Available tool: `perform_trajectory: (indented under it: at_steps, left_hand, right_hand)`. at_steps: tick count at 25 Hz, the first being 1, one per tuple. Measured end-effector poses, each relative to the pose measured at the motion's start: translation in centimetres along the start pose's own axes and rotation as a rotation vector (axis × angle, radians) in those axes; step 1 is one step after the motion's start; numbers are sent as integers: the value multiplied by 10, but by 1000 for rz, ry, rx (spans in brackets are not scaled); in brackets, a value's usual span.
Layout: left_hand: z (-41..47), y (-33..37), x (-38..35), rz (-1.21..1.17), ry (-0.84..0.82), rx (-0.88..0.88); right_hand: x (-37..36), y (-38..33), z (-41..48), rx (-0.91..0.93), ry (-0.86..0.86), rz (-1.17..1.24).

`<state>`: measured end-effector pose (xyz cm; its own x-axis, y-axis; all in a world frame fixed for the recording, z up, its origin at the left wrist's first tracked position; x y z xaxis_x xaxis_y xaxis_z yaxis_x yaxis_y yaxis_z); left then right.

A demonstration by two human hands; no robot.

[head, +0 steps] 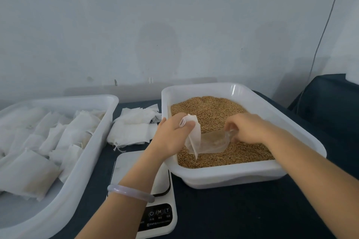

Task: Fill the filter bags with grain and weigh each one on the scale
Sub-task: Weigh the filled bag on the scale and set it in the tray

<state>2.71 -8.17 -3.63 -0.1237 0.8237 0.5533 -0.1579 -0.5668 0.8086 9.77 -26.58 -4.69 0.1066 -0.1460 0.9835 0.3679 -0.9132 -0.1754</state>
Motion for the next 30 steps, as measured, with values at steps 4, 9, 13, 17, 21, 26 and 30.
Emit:
perform_trajectory:
  at_steps: [4, 9, 13, 17, 21, 26, 30]
  left_hand:
    - [1, 1, -1, -6, -44, -25]
    - [-9, 19, 17, -95, -141, -78]
    - [-22, 28, 64, 90, -152, -187]
    - [-34, 14, 113, 15, -71, -162]
    - [-43, -36, 130, 154, -151, 131]
    - [-47, -52, 114, 332, -260, 99]
    - [-47, -56, 109, 417, -278, 97]
  right_hand:
    - [-10, -14, 4, 79, -49, -106]
    - [18, -80, -13, 346, -29, 621]
    - [21, -132, -24, 457, -119, 799]
    - [16, -185, -22, 498, -80, 764]
    - [2, -212, -10, 461, -40, 666]
    - [-17, -220, -2, 489, 20, 465]
    - [-22, -219, -5, 523, 37, 375]
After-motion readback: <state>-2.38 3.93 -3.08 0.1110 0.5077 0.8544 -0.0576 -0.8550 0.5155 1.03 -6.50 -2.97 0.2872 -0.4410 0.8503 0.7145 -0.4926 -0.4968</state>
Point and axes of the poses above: each hand's wrist, its own z-axis towards the middle knuckle, its own x-axis out of the back of the hand, y = z × x, the point moved 7 cm from there along z, towards the middle knuckle
